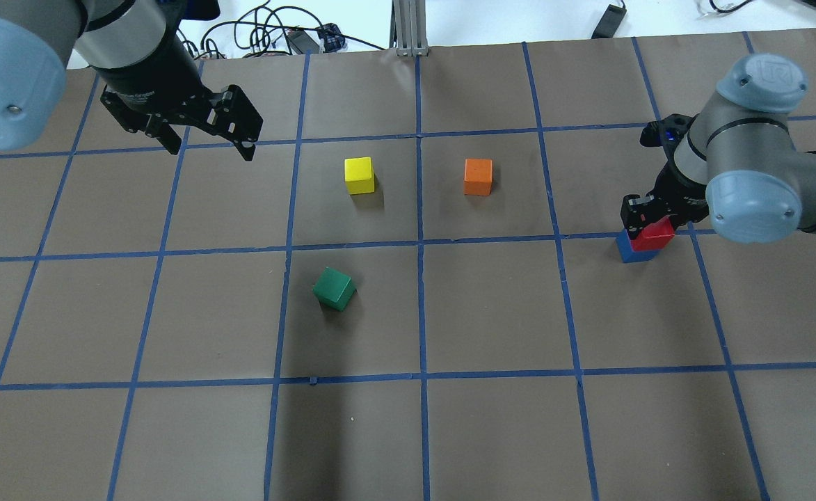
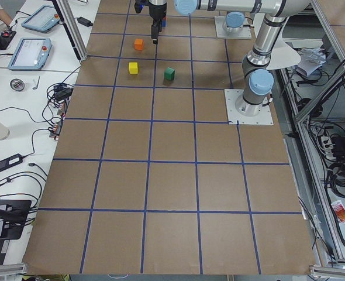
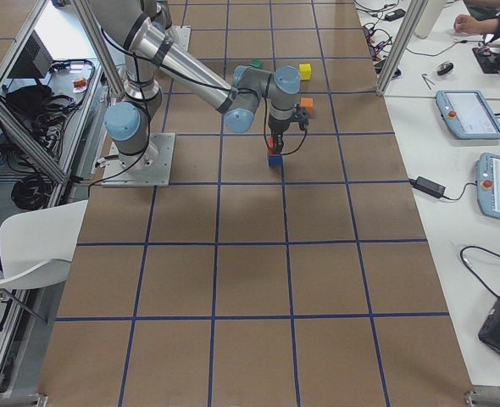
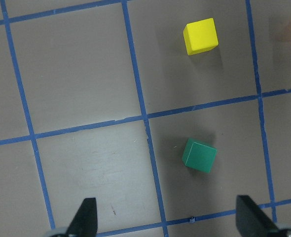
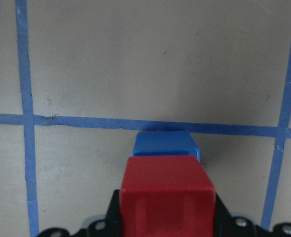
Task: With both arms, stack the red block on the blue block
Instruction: 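Lower the red cube onto the blue cube and open the right gripper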
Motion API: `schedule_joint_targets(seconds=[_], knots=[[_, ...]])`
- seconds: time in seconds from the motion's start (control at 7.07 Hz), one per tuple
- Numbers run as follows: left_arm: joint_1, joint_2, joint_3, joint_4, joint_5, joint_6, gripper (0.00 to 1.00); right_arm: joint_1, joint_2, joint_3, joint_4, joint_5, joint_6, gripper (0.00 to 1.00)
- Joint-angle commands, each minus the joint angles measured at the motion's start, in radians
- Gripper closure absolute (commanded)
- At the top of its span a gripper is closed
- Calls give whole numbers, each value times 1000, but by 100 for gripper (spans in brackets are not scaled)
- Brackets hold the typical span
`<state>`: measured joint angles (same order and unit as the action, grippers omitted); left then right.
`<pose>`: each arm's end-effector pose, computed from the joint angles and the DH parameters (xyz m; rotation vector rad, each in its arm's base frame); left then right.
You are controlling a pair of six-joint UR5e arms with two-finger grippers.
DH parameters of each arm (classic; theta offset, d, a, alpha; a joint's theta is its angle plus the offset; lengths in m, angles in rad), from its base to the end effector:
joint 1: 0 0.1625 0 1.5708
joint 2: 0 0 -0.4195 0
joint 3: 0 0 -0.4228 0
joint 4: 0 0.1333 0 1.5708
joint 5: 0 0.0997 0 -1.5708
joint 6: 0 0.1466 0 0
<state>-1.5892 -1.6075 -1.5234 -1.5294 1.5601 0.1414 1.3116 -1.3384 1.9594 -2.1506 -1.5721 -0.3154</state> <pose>-0.1449 -0.5428 0.4450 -0.2505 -3.1230 0.0825 -0.0082 -0.5503 0.1741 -0.0880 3.1293 0.0624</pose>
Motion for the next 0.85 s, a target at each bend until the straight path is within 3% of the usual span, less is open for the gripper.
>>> schedule_joint_targets(seconds=[0.0, 0.14, 0.42, 0.57, 0.71], knots=[[0, 0, -1, 0, 0, 1, 0, 0, 1, 1, 0, -8, -4, 8], [0, 0, -1, 0, -2, 1, 0, 0, 1, 1, 9, -12, -5, 0], [0, 0, -1, 0, -2, 0, 0, 0, -14, -17, 21, -23, 2, 0], [0, 0, -1, 0, -2, 1, 0, 0, -53, -49, 88, -25, 9, 0], [0, 0, -1, 0, -2, 0, 0, 1, -118, -109, 232, -25, 50, 0]])
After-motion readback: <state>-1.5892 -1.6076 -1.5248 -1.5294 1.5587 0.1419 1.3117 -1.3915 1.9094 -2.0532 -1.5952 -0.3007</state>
